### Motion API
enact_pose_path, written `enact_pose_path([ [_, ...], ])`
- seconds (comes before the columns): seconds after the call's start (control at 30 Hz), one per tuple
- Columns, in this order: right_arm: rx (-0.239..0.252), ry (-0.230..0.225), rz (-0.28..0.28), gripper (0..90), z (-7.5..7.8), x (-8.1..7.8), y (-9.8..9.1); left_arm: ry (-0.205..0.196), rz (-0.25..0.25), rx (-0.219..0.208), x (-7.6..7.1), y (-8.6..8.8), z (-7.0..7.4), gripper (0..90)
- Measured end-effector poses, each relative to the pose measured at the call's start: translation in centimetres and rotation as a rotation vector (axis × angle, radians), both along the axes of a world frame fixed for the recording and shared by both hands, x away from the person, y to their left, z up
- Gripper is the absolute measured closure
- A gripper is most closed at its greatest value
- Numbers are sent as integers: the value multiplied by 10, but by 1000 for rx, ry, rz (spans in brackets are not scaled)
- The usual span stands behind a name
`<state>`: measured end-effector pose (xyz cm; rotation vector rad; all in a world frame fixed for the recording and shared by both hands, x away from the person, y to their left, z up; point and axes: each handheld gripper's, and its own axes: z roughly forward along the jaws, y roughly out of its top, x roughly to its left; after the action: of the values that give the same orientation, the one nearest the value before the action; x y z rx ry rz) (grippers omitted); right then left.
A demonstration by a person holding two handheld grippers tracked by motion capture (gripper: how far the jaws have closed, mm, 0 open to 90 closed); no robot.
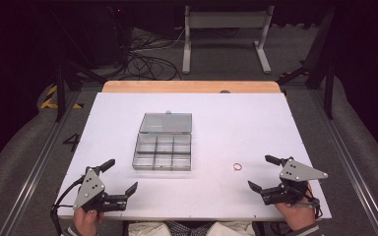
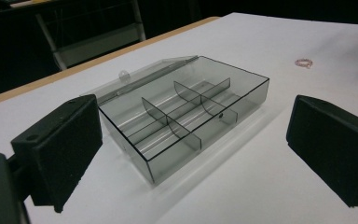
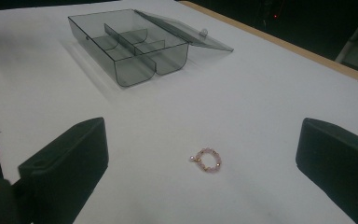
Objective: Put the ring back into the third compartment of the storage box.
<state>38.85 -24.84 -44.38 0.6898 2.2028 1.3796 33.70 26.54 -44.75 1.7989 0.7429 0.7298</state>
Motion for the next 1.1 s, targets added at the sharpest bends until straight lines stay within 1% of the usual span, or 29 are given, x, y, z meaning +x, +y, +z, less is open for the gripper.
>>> enact_pose_path([
  [0.1, 4, 7, -1, 29, 2, 2, 2, 2, 0, 6, 0, 0, 0, 39],
  [0.13, 2, 2, 2, 30, 3, 3, 2, 6, 0, -1, 0, 0, 0, 39],
  [0.17, 4, 13, 0, 29, 4, 5, 4, 1, 1, 4, 1, 0, 0, 39],
  [0.3, -3, 16, 3, 29, 6, 9, 7, 1, -2, 7, 1, 0, 0, 39],
  [0.53, -9, 23, 15, 29, 11, 20, 16, 3, -1, 3, 1, 0, 0, 39],
  [0.7, -14, 36, 18, 29, 13, 29, 23, 4, -3, 3, 1, 0, 0, 39],
  [1.0, -16, 38, 20, 29, 15, 36, 27, 3, -7, 6, 1, 0, 0, 39],
  [1.1, -15, 45, 18, 30, 15, 38, 28, 4, -7, 4, 1, 0, 0, 39],
])
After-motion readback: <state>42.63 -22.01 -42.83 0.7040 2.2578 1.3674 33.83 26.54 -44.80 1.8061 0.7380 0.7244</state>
